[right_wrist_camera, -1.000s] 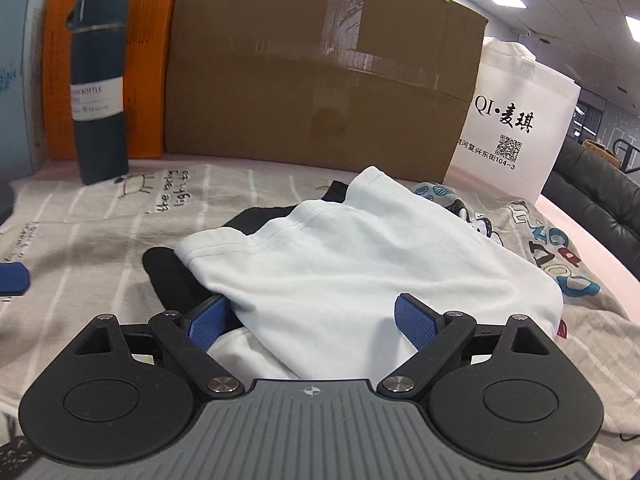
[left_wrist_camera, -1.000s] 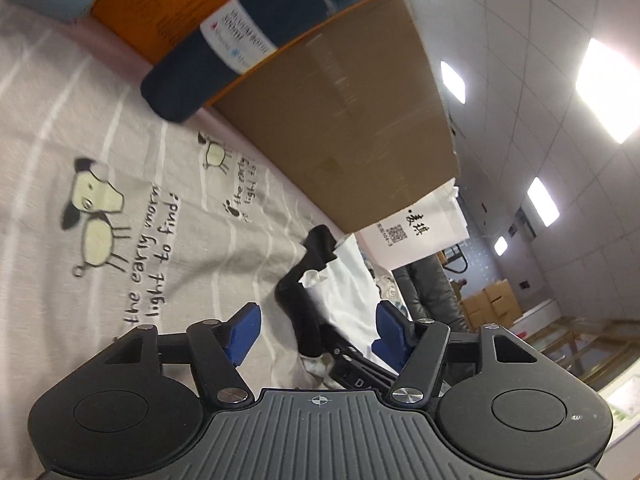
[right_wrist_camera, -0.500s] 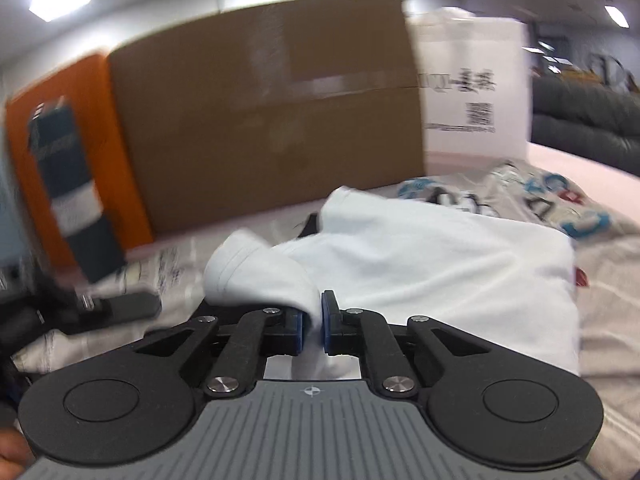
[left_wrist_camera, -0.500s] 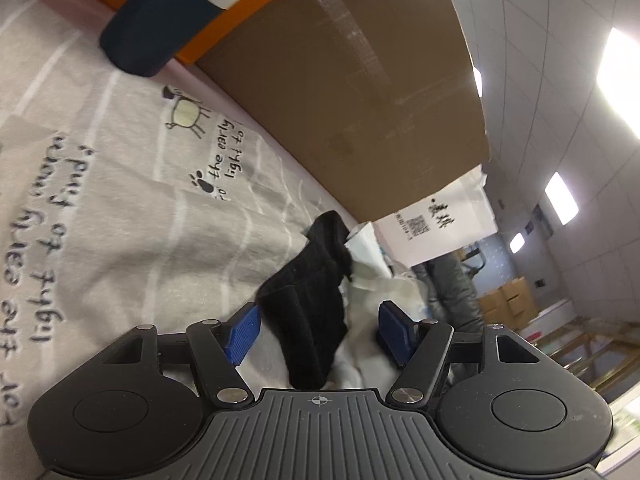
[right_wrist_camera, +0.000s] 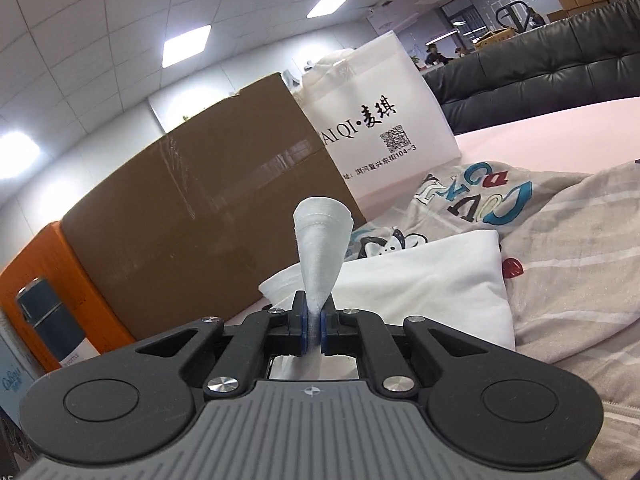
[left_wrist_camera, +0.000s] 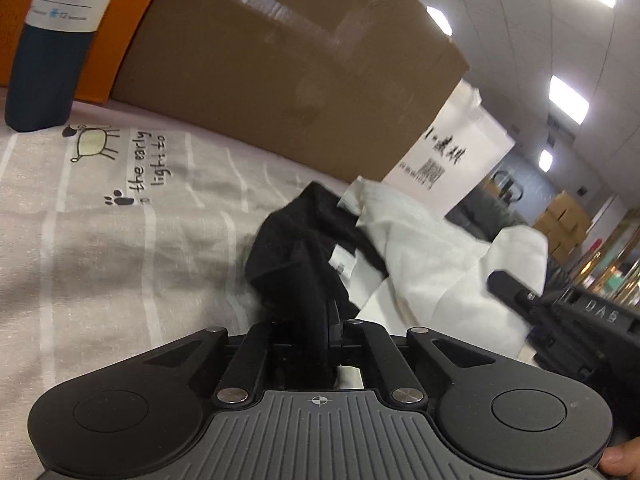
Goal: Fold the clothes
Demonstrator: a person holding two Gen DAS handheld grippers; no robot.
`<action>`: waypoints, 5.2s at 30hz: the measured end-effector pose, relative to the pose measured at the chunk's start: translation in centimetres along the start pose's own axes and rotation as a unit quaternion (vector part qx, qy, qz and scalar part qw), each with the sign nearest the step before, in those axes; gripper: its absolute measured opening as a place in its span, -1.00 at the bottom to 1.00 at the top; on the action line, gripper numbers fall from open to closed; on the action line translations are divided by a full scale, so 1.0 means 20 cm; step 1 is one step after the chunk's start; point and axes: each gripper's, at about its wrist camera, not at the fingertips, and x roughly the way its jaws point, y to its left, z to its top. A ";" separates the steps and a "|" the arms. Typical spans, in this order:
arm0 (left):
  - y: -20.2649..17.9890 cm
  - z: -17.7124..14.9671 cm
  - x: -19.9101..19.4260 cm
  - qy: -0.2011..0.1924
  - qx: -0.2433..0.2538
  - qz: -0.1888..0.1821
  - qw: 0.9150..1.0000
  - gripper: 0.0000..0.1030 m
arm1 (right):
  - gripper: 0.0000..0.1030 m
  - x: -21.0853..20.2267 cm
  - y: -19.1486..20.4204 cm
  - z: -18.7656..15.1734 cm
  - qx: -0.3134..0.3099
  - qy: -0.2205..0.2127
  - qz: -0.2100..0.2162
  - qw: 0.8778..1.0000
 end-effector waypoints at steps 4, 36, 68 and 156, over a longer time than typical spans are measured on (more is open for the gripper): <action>-0.07 -0.01 -0.16 -0.046 0.045 -0.022 0.998 -0.94 | -0.91 -0.03 -0.01 0.01 0.010 -0.005 0.039 0.999; 0.43 0.15 -2.25 -0.369 0.076 0.123 0.918 -0.95 | -0.92 -0.64 0.67 -0.02 0.111 -0.035 0.228 0.967; 0.60 -0.70 -2.67 -0.179 0.013 0.335 0.925 -0.10 | -0.50 -1.28 0.17 -0.64 -0.037 0.082 0.022 0.996; 0.24 -1.05 -2.56 0.051 0.289 -0.180 0.939 -0.56 | -0.54 -1.84 0.56 -0.95 -0.215 0.274 0.516 0.782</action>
